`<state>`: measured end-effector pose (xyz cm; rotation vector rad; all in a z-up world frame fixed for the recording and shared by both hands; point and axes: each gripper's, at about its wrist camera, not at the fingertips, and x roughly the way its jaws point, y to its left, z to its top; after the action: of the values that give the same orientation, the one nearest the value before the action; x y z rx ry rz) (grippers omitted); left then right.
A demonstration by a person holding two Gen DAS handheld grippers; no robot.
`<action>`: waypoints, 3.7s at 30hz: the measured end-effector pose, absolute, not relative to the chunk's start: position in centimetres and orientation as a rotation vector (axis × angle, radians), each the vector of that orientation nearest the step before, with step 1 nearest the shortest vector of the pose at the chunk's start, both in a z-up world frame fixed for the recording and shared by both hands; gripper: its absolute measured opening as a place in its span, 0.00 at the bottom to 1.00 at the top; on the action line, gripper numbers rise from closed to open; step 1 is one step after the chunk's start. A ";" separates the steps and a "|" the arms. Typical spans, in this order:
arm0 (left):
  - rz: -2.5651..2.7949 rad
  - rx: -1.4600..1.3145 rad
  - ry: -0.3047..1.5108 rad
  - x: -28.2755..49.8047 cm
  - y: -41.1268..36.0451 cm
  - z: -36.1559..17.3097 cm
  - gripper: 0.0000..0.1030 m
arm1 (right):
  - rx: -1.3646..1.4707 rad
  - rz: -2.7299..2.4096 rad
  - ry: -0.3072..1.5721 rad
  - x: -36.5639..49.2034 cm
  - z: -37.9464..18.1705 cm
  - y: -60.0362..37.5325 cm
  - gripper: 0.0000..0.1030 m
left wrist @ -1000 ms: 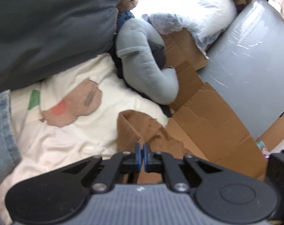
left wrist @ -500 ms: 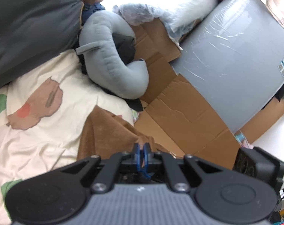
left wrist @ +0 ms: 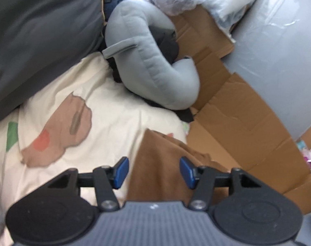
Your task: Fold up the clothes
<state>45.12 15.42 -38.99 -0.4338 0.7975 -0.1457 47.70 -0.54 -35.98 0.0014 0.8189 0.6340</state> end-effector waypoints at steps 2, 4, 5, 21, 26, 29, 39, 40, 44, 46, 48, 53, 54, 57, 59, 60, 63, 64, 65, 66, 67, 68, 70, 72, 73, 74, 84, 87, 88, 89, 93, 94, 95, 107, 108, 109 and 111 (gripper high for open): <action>-0.143 -0.445 0.819 46.3 15.6 -39.5 0.57 | 0.003 0.635 0.818 47.7 -36.1 -0.5 0.02; -0.127 -0.423 0.842 47.3 15.3 -39.9 0.57 | 0.004 0.634 0.821 47.7 -36.2 -0.4 0.02; -0.129 -0.413 0.842 47.7 15.1 -40.0 0.57 | 0.002 0.633 0.824 47.6 -36.2 -0.4 0.02; -0.168 -0.450 0.960 54.1 14.0 -41.9 0.18 | 0.018 0.615 0.850 48.0 -37.3 -0.8 0.02; -0.167 -0.354 0.945 54.7 13.1 -41.0 0.02 | 0.046 0.589 0.863 48.4 -37.9 -1.6 0.02; -0.158 -0.304 0.920 54.8 12.7 -40.5 0.02 | 0.119 0.556 0.905 49.2 -38.9 -2.6 0.01; -0.201 -0.265 0.924 54.8 12.6 -39.9 0.02 | 0.257 0.459 0.980 50.7 -41.6 -5.0 0.01; -0.212 -0.275 0.925 54.7 12.7 -39.9 0.02 | 0.260 0.456 0.984 50.7 -41.6 -5.2 0.01; -0.237 -0.344 0.896 54.3 13.3 -39.4 0.10 | 0.284 0.418 1.016 50.6 -42.1 -6.3 0.01; -0.239 -0.348 0.878 54.2 13.5 -39.3 0.12 | 0.305 0.396 1.035 50.6 -42.6 -7.0 0.01; -0.222 -0.327 0.874 54.2 13.5 -39.5 0.12 | 0.302 0.385 1.043 50.4 -42.9 -7.2 0.01; -0.205 -0.320 0.891 53.9 13.9 -40.7 0.13 | 0.307 0.381 1.067 50.3 -43.9 -7.5 0.01; -0.207 -0.331 0.894 53.8 14.1 -40.9 0.15 | 0.316 0.381 1.074 50.4 -44.1 -7.6 0.02; -0.231 -0.370 0.895 53.6 14.2 -41.3 0.25 | 0.353 0.376 1.092 50.6 -44.6 -8.0 0.06; -0.235 -0.364 0.893 53.7 14.0 -41.2 0.29 | 0.385 0.363 1.093 50.7 -44.9 -8.4 0.20; -0.232 -0.362 0.893 53.9 14.0 -41.2 0.30 | 0.400 0.357 1.092 50.8 -45.1 -8.6 0.23; -0.230 -0.367 0.908 54.5 13.9 -41.4 0.31 | 0.438 0.345 1.090 51.1 -45.4 -9.0 0.23; -0.235 -0.377 0.922 54.8 13.9 -41.6 0.30 | 0.450 0.342 1.087 51.2 -45.5 -9.1 0.24; -0.249 -0.385 0.938 55.0 13.8 -41.8 0.30 | 0.463 0.338 1.085 51.4 -45.5 -9.3 0.25; -0.249 -0.374 0.947 55.1 13.5 -41.9 0.27 | 0.476 0.333 1.083 51.6 -45.6 -9.4 0.25; -0.247 -0.359 0.955 55.2 13.2 -41.9 0.17 | 0.489 0.326 1.082 51.8 -45.6 -9.6 0.25; -0.244 -0.345 0.963 55.3 13.0 -42.0 0.11 | 0.503 0.319 1.077 51.9 -45.6 -9.8 0.25; -0.234 -0.315 0.962 55.3 12.5 -42.0 0.10 | 0.531 0.308 1.065 52.2 -45.7 -10.1 0.25; -0.233 -0.291 0.954 55.2 12.2 -41.9 0.08 | 0.562 0.296 1.053 52.5 -45.9 -10.5 0.25; -0.232 -0.276 0.950 55.2 12.0 -41.8 0.08 | 0.581 0.295 1.046 52.6 -46.0 -10.7 0.24; -0.232 -0.262 0.946 55.1 11.8 -41.7 0.07 | 0.599 0.301 1.039 52.6 -46.1 -10.9 0.15; -0.186 -0.143 0.923 55.1 11.0 -41.3 0.06 | 0.472 0.372 1.016 51.7 -45.0 -10.9 0.00; -0.167 -0.142 0.928 55.5 10.7 -41.8 0.06 | 0.461 0.355 1.020 51.7 -45.2 -11.1 0.00; -0.162 -0.144 0.929 55.6 10.7 -42.0 0.07 | 0.461 0.351 1.021 51.8 -45.2 -11.1 0.00; -0.158 -0.154 0.930 55.7 10.8 -42.2 0.07 | 0.461 0.346 1.021 51.8 -45.3 -11.1 0.00; -0.169 -0.229 0.921 55.4 11.7 -41.7 0.09 | 0.465 0.329 1.032 52.2 -45.5 -10.8 0.00; -0.175 -0.246 0.905 55.0 12.0 -41.2 0.09 | 0.468 0.326 1.033 52.2 -45.5 -10.8 0.00; -0.178 -0.252 0.888 54.7 12.2 -40.8 0.09 | 0.467 0.326 1.034 52.2 -45.5 -10.8 0.00; -0.281 -0.270 0.921 52.4 12.2 -40.6 0.05 | 0.453 0.324 1.043 51.9 -45.0 -10.9 0.00; -0.281 -0.275 0.927 52.5 12.1 -40.9 0.05 | 0.450 0.322 1.044 51.8 -45.0 -10.9 0.00; -0.280 -0.281 0.933 52.7 12.0 -41.2 0.04 | 0.447 0.320 1.046 51.8 -45.0 -10.9 0.00; -0.272 -0.279 0.946 53.0 11.6 -41.8 0.04 | 0.444 0.316 1.051 51.8 -45.3 -10.8 0.00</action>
<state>53.02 11.62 -41.80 -0.2794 0.9459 -0.2720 51.83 -10.85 -45.25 0.4436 1.0513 0.3165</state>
